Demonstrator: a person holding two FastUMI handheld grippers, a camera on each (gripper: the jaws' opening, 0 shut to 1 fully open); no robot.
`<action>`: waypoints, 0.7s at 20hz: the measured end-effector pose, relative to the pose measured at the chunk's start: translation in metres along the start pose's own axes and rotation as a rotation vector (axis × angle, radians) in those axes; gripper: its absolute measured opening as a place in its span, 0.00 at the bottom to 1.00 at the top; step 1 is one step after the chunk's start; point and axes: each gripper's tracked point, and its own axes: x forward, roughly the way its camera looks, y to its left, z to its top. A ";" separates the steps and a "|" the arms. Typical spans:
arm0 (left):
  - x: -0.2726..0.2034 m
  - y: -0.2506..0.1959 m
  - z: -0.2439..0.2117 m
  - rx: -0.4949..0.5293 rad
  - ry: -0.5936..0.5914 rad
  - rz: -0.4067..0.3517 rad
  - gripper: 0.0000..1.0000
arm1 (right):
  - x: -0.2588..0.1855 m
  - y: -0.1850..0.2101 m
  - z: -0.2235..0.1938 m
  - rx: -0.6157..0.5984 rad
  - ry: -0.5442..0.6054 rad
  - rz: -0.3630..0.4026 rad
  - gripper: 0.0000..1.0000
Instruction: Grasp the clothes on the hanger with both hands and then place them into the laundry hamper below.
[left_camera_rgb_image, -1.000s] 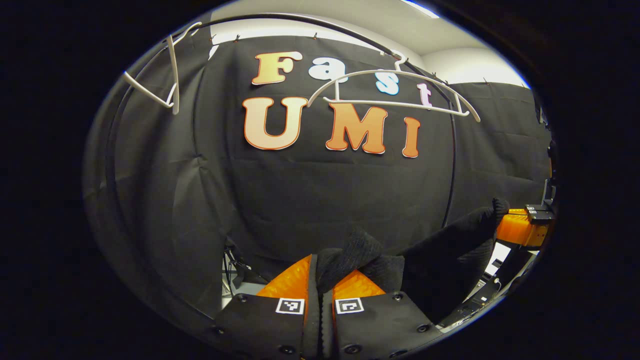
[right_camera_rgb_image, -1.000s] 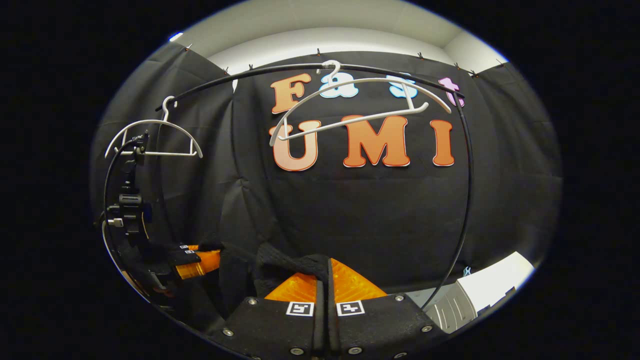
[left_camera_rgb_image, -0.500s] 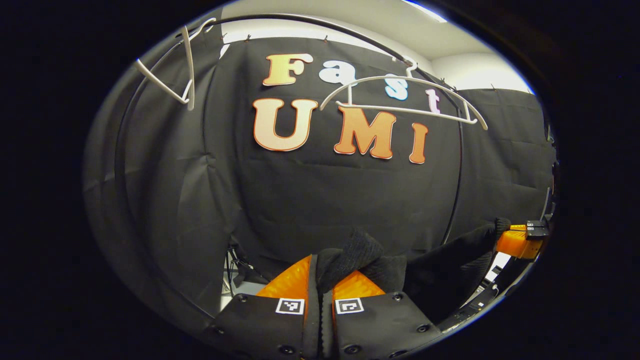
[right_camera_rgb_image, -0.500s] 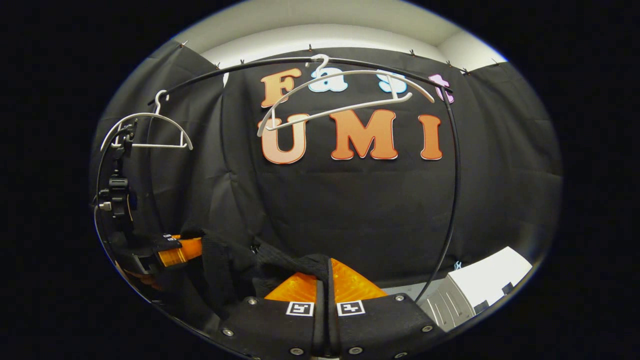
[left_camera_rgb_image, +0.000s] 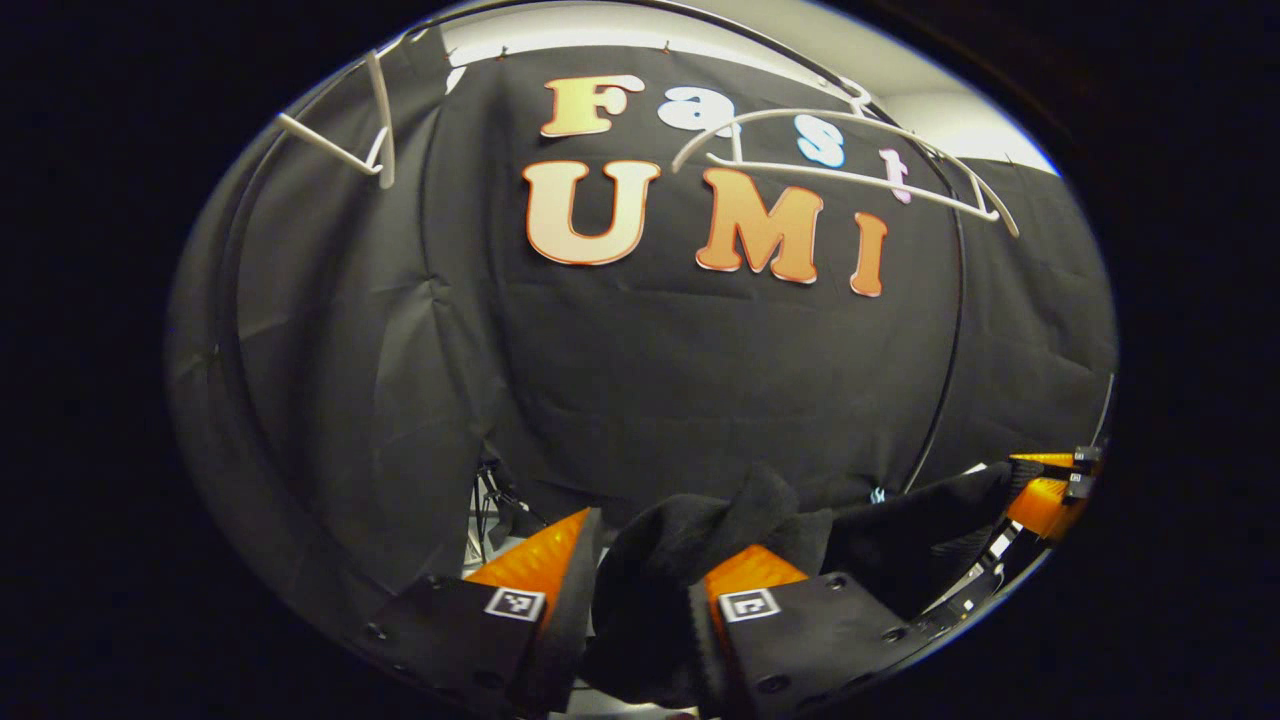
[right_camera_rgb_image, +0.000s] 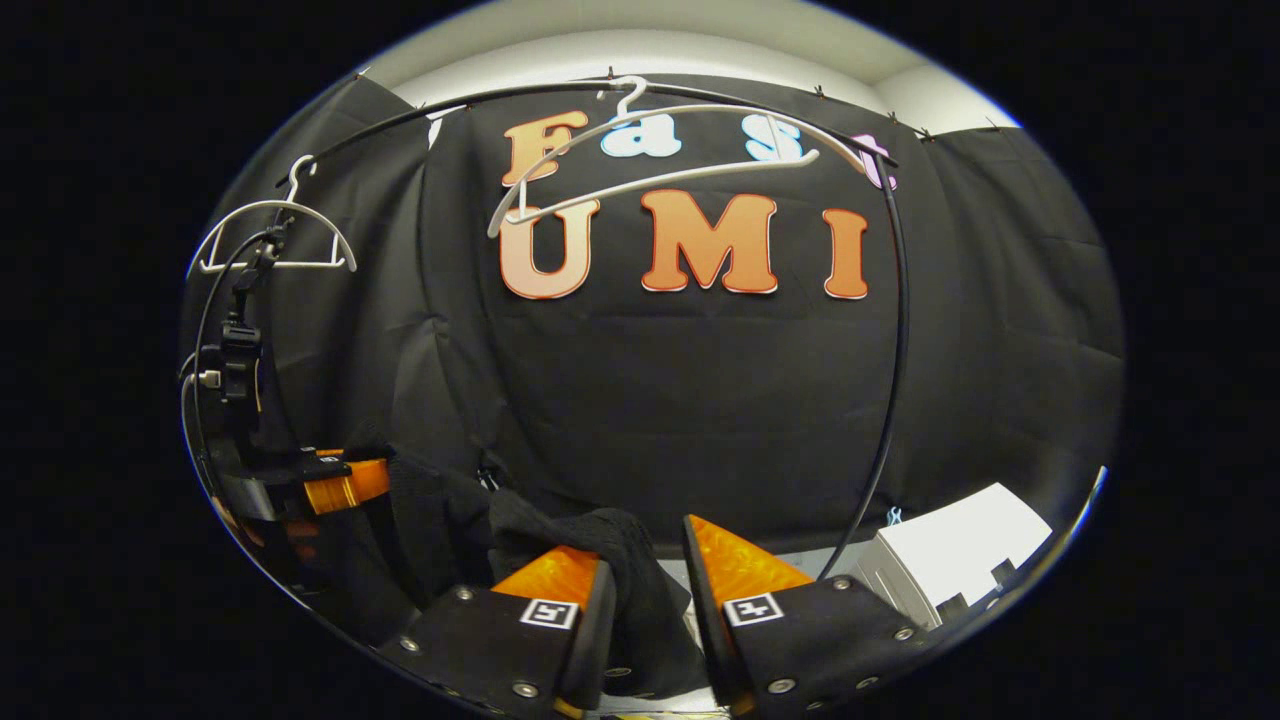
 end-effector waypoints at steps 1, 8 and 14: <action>0.000 -0.001 -0.006 0.026 0.023 -0.003 0.52 | 0.001 0.000 -0.010 0.004 0.029 -0.002 0.47; 0.009 0.006 -0.068 -0.018 0.224 0.009 0.60 | 0.008 -0.003 -0.071 0.065 0.207 -0.003 0.58; -0.001 0.014 -0.135 -0.025 0.451 0.006 0.66 | 0.003 -0.004 -0.094 0.112 0.285 -0.007 0.62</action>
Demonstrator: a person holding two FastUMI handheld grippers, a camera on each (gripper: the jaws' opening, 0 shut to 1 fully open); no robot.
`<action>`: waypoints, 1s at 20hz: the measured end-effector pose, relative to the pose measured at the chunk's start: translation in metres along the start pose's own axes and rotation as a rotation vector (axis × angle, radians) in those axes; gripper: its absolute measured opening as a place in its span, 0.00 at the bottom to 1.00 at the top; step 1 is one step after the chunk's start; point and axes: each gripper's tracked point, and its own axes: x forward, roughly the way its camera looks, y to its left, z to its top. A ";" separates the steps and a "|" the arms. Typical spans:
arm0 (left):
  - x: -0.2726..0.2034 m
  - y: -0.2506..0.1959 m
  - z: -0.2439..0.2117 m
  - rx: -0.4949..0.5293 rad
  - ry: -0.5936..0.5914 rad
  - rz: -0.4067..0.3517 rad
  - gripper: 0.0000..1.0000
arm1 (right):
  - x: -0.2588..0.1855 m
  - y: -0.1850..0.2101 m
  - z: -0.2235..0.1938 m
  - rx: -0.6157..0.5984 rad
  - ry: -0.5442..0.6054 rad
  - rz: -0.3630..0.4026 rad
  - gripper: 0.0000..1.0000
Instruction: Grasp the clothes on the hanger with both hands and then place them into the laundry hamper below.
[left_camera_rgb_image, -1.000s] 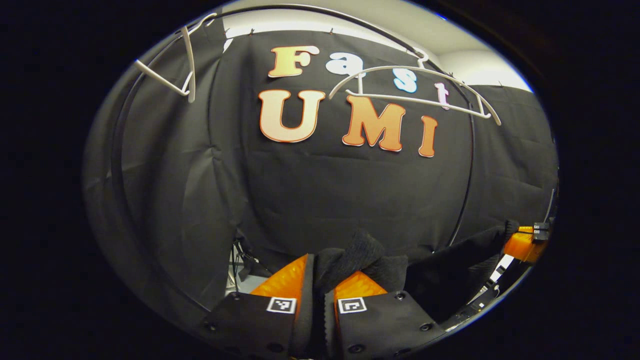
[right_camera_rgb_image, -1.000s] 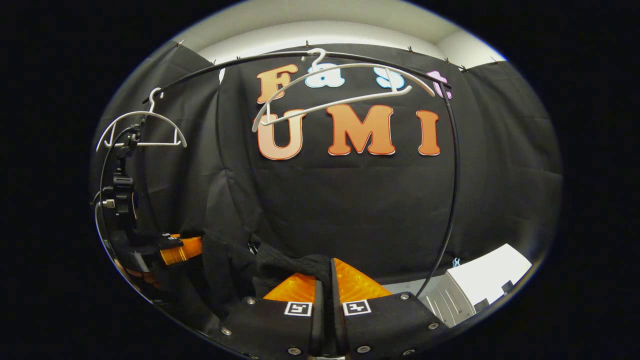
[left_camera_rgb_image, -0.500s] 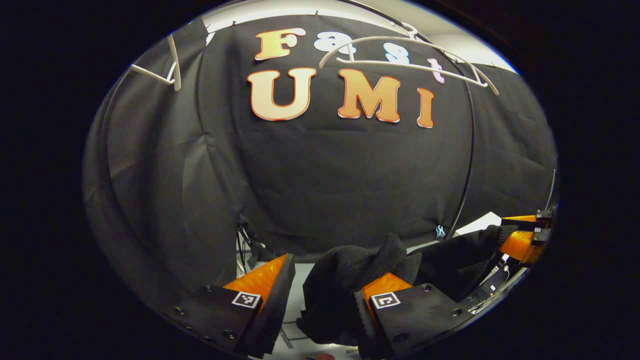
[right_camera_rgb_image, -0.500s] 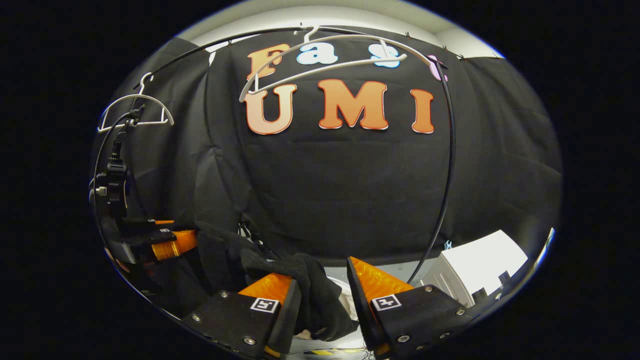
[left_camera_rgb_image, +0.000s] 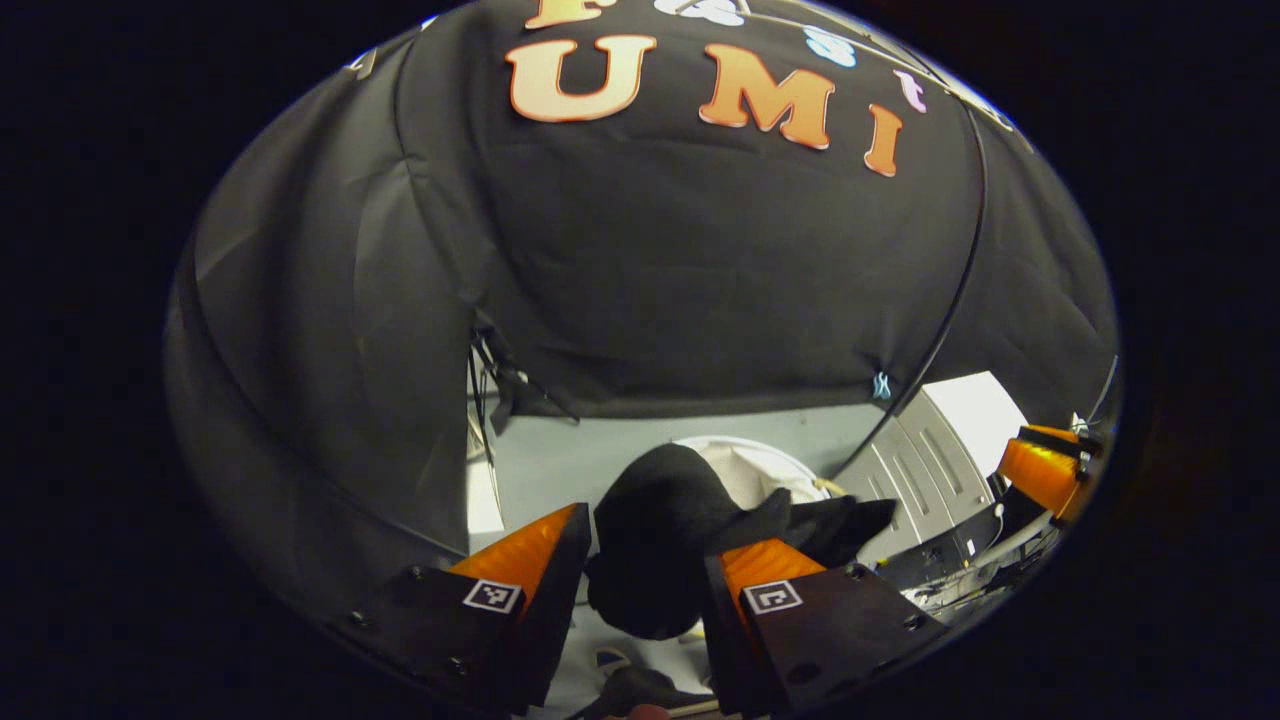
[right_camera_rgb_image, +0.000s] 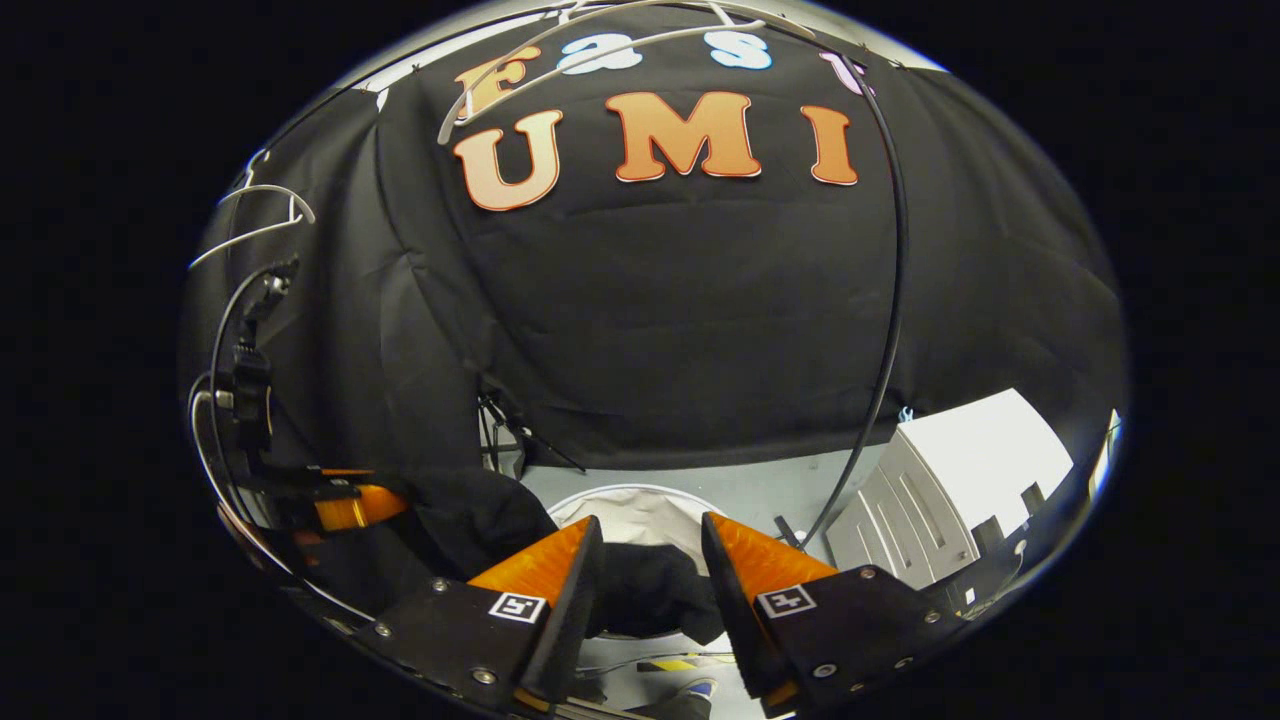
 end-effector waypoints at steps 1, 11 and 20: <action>0.003 -0.001 -0.007 -0.005 0.016 -0.009 0.66 | 0.000 -0.001 0.000 -0.002 -0.003 -0.002 0.62; -0.008 -0.004 0.012 -0.008 -0.030 -0.015 0.66 | -0.008 0.007 0.009 0.005 -0.027 0.003 0.66; -0.080 0.003 0.111 0.001 -0.389 0.031 0.70 | -0.049 0.001 0.085 0.000 -0.259 -0.039 0.66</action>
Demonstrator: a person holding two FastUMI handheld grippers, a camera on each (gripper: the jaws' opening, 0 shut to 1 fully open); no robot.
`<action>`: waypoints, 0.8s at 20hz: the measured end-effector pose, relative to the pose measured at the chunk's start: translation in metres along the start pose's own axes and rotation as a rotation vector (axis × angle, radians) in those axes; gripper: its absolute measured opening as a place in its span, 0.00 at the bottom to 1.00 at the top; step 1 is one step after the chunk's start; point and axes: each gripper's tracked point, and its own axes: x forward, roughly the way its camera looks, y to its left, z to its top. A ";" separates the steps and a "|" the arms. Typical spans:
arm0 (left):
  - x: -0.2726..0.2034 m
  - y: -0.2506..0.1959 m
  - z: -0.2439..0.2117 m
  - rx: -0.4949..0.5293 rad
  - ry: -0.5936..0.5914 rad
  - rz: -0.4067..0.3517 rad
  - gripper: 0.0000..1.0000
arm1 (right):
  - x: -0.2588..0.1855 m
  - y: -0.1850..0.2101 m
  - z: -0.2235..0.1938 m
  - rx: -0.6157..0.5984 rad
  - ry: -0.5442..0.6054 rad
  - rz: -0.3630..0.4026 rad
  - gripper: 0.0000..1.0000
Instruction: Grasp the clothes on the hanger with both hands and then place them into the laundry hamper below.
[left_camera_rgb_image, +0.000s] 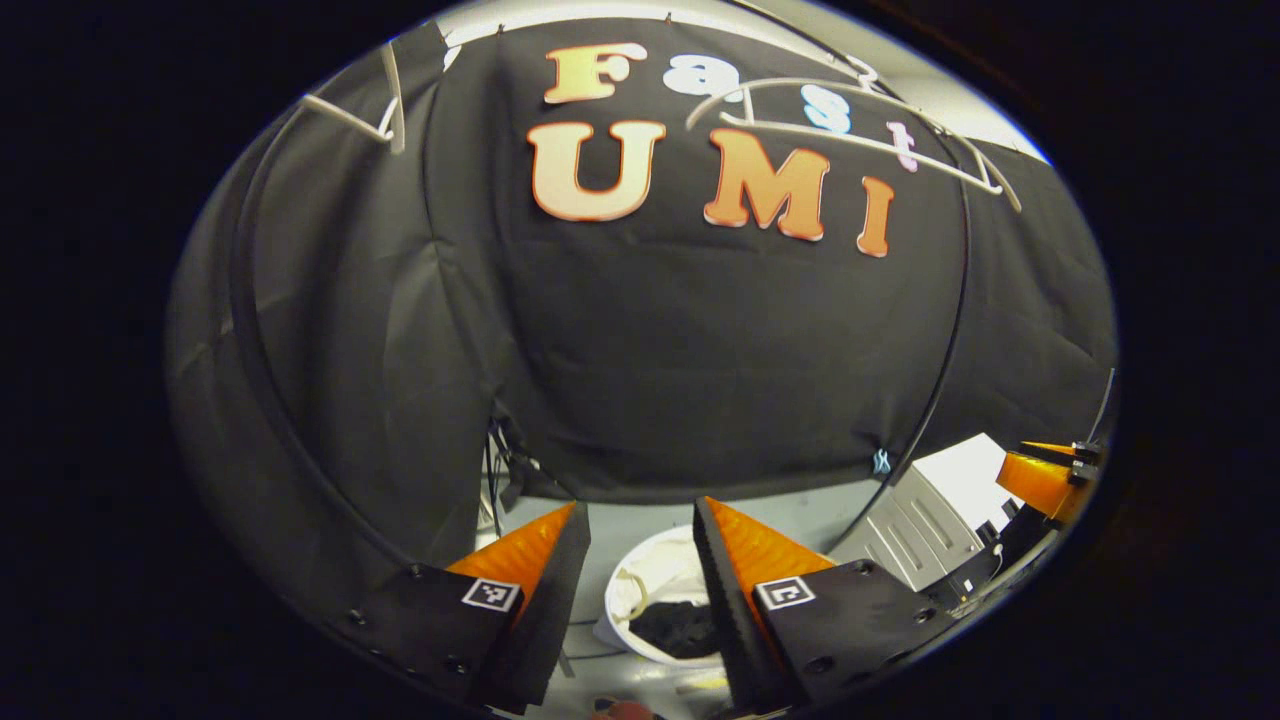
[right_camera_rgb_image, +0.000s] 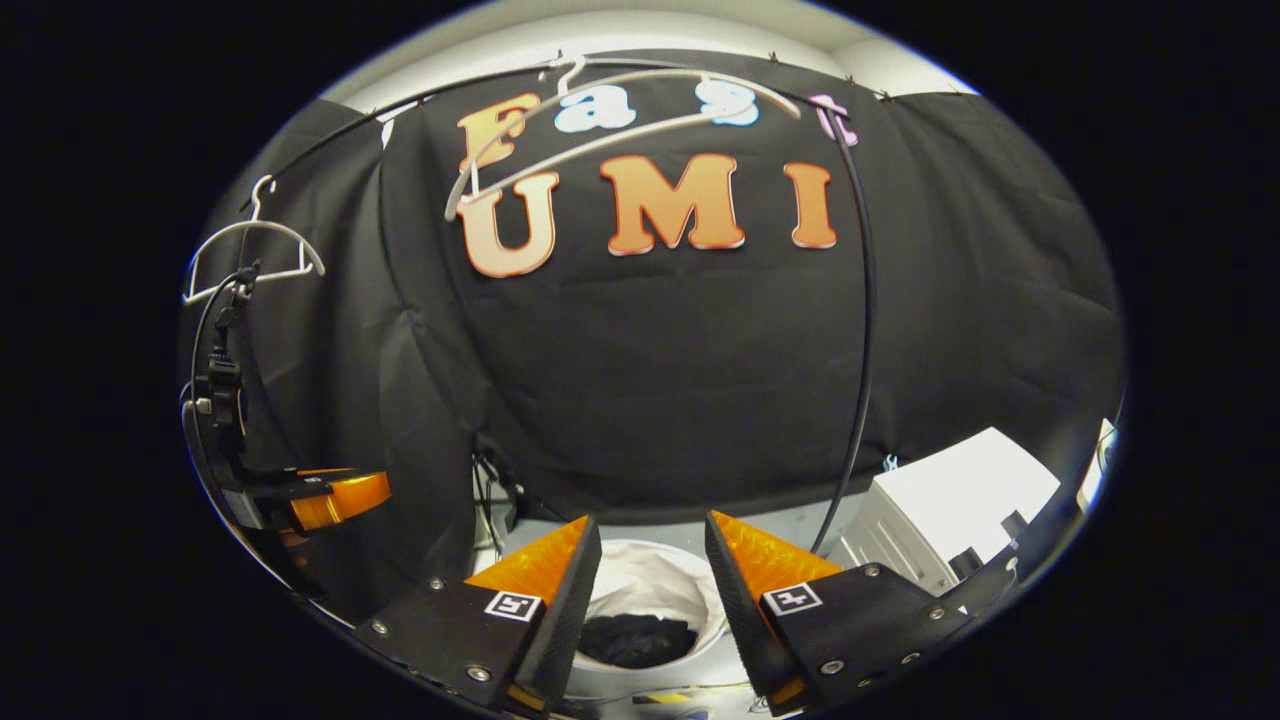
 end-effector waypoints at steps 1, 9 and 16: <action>-0.005 0.003 0.014 0.006 -0.051 0.012 0.75 | -0.003 0.000 0.012 -0.006 -0.024 0.001 0.66; -0.058 0.014 0.122 -0.022 -0.371 0.059 0.94 | -0.050 -0.009 0.124 -0.065 -0.297 -0.020 0.75; -0.090 0.006 0.179 -0.013 -0.525 0.043 0.94 | -0.091 -0.015 0.200 -0.078 -0.494 -0.051 0.99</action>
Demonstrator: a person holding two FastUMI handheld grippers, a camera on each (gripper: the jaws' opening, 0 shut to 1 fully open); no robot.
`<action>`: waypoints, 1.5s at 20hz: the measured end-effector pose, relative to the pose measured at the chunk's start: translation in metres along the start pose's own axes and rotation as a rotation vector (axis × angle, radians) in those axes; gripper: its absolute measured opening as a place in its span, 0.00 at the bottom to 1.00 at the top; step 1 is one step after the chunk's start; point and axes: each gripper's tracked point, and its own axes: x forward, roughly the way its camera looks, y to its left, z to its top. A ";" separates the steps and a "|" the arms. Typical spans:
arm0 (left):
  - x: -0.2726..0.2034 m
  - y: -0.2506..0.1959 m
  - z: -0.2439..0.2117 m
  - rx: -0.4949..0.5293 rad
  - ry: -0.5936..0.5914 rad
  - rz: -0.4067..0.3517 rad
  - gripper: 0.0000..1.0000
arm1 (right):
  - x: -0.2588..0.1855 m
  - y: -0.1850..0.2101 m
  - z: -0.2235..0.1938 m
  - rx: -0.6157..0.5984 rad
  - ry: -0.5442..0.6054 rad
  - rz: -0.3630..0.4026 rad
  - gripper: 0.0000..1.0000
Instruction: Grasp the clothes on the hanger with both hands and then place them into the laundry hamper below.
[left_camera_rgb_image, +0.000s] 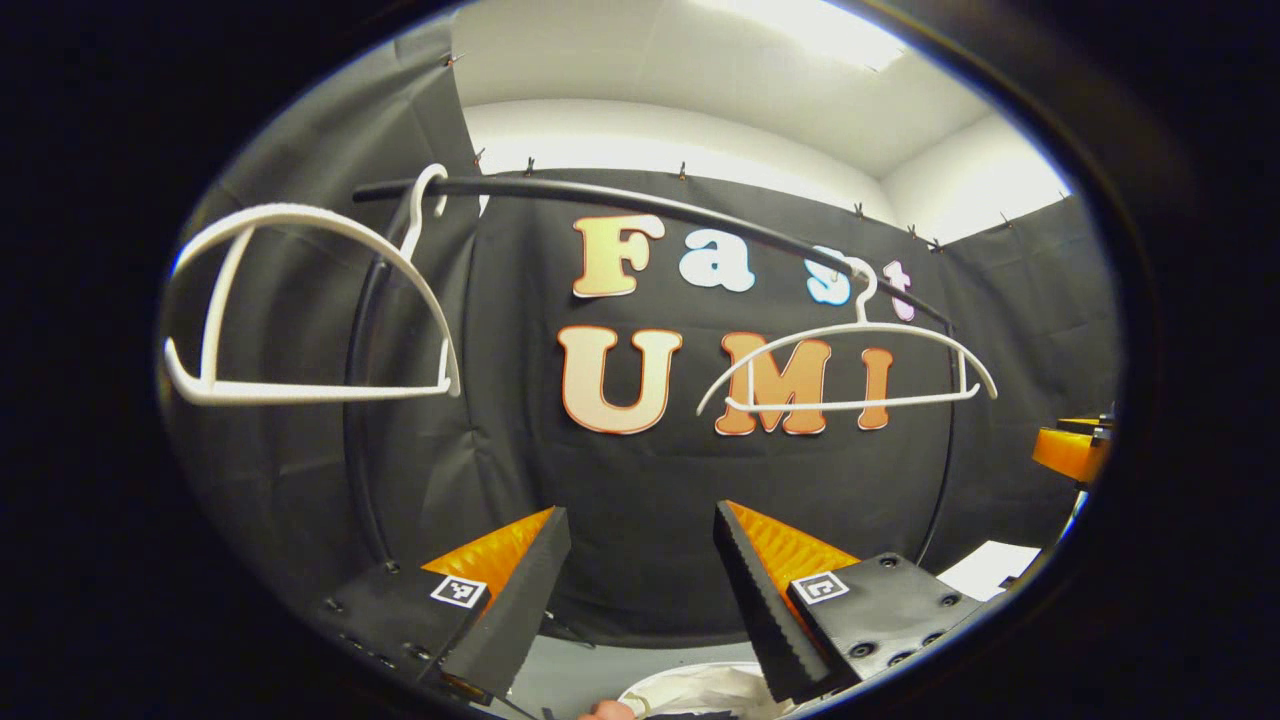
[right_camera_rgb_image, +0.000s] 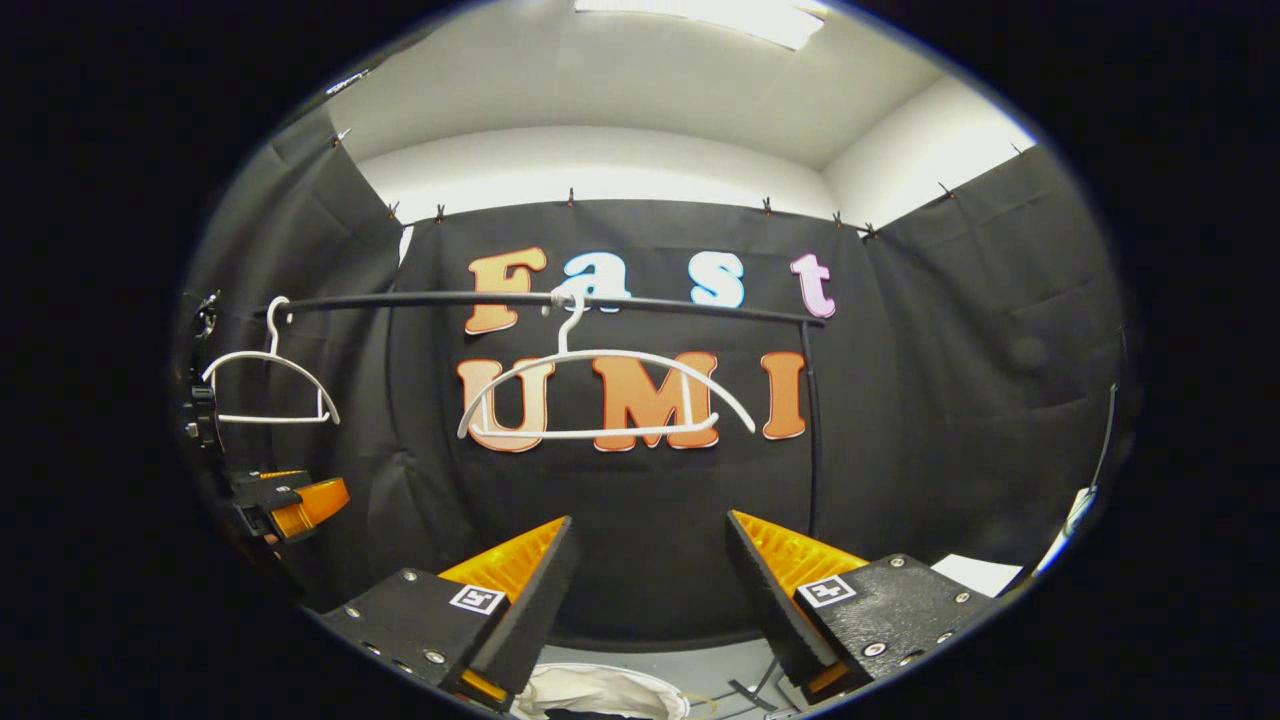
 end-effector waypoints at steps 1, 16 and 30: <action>-0.002 -0.002 0.004 -0.005 -0.013 -0.007 0.94 | -0.002 -0.004 0.004 -0.014 -0.012 -0.011 0.99; -0.010 0.003 0.009 -0.018 -0.044 0.012 0.96 | -0.013 -0.029 0.003 -0.040 -0.015 -0.065 0.91; -0.008 0.000 0.012 -0.015 -0.063 -0.002 0.95 | -0.009 -0.031 -0.009 -0.038 0.005 -0.076 0.91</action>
